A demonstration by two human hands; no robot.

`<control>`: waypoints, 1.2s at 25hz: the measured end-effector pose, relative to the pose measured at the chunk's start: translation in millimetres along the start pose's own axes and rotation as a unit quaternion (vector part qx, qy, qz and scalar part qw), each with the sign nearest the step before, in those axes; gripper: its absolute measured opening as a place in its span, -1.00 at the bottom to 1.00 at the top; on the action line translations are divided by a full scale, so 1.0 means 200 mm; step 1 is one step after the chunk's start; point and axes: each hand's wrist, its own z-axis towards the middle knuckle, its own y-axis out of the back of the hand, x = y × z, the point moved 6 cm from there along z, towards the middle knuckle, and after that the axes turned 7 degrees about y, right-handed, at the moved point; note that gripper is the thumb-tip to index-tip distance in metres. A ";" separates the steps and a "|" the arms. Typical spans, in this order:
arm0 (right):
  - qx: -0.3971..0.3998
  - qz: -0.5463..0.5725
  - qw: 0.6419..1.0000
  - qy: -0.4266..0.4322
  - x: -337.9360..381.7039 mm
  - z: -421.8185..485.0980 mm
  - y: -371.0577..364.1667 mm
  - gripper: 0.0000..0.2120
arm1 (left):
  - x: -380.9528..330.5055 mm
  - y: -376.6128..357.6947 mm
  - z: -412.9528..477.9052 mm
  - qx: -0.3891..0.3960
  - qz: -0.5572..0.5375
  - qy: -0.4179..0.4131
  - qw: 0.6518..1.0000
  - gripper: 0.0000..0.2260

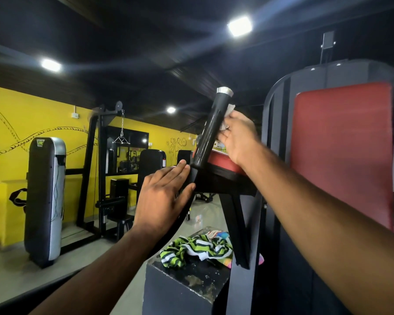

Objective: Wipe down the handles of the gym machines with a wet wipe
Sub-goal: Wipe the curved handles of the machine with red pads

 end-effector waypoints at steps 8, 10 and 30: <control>-0.073 -0.121 0.965 0.219 0.02 0.06 0.07 -0.86 | 0.01 0.01 0.00 -0.008 -0.001 -0.002 1.000 -0.54; -0.054 -0.269 0.898 0.344 0.04 0.00 0.07 -0.94 | 0.01 0.01 0.00 -0.004 -0.005 -0.004 1.000 -0.54; 0.199 -0.766 0.279 0.544 0.29 0.02 -0.26 -0.71 | 0.02 0.00 -0.01 0.007 0.000 0.003 1.000 -0.52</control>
